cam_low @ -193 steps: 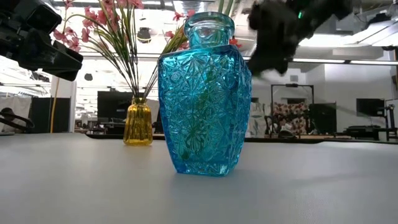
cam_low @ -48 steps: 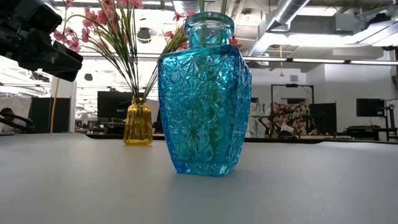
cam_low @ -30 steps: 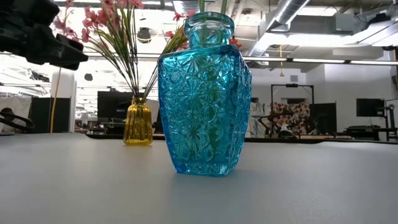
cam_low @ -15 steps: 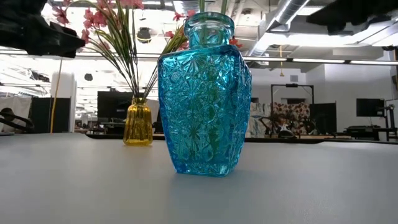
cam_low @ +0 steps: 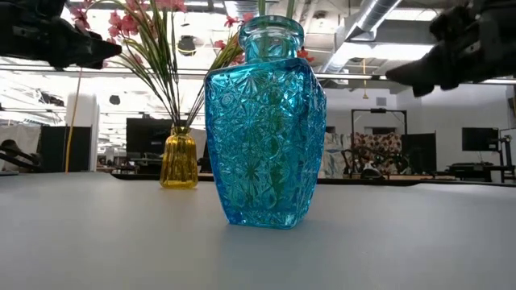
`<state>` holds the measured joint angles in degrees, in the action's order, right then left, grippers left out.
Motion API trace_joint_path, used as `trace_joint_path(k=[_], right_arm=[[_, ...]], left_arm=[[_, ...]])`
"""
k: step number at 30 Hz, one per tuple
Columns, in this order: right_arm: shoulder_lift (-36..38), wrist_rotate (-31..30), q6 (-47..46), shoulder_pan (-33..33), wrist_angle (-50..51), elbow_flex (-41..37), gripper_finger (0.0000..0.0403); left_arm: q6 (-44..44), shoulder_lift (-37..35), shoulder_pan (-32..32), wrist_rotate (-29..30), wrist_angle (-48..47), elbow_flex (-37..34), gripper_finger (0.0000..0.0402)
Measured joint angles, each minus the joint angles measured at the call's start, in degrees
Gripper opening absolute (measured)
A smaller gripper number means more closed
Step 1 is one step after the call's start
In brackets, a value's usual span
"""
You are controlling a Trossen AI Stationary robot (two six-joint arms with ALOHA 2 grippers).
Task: Sort flowers into vase by color
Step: Return to Home Position
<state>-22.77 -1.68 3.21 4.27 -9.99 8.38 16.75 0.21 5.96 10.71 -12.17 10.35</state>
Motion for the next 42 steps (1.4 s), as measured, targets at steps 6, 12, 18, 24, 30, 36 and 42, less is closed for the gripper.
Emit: trace_joint_path(k=[6,12,18,24,30,36,42], right_arm=[[0.0,7.6,-0.4,8.2,-0.9,-1.4,0.0019],[0.0,14.4,-1.9,14.3,-4.7,-3.3,0.0029],[0.0,18.4,-1.9,18.7,-5.4,-3.5,0.002],[0.0,23.4,-2.0,22.7,-5.8,-3.5,0.0027],[0.0,25.7,-2.8,24.5,-5.5,-3.5,0.0021],[0.0,25.8,-4.0,24.2,-5.4,-4.5,0.0023],[0.0,25.8,-7.2,24.2,-10.1,-7.9,0.0022]], left_arm=[[-2.1,0.0,-3.4,-2.6,1.2,-1.1,0.0],[-1.6,0.0,-6.0,-5.9,9.0,-5.7,0.0],[-1.5,0.0,-9.0,-5.9,12.2,-7.8,0.0],[-1.8,0.0,-12.4,-10.7,14.1,-9.8,0.0],[-2.7,0.0,-15.3,-11.9,14.3,-9.8,0.0],[-3.0,0.0,-16.1,-11.9,14.3,-9.8,0.0],[-3.0,0.0,-16.1,-11.9,14.2,-9.8,0.0]])
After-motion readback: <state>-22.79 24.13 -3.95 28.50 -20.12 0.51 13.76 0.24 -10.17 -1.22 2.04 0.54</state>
